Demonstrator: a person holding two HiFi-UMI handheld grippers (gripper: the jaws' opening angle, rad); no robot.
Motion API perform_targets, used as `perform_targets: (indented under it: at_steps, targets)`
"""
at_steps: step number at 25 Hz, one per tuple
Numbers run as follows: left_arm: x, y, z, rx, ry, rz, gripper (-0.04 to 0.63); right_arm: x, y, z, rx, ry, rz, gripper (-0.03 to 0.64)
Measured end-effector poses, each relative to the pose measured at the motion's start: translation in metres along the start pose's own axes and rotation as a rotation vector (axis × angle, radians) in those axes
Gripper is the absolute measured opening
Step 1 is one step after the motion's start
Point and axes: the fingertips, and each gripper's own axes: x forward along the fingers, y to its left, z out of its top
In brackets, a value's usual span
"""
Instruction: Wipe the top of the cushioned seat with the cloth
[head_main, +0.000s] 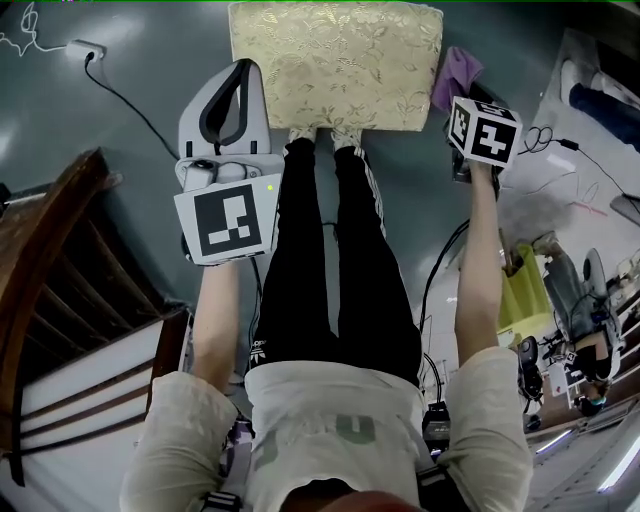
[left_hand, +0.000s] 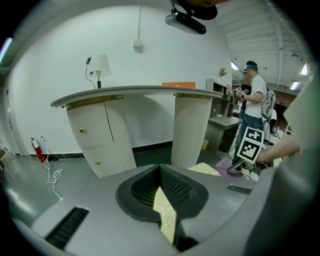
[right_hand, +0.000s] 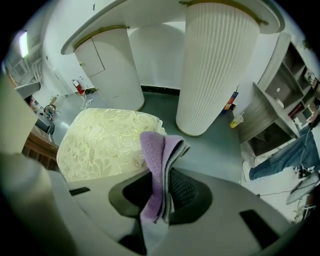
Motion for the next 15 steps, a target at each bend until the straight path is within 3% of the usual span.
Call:
perform_targets:
  at_steps: [8, 15]
  targets:
    - [-0.004, -0.001, -0.002, -0.006, 0.002, 0.0, 0.006, -0.012, 0.008, 0.003, 0.008, -0.017, 0.014, 0.089]
    - [-0.021, 0.014, 0.031, -0.088, -0.031, 0.04, 0.006, -0.1, 0.052, 0.062, 0.046, -0.187, 0.08, 0.089]
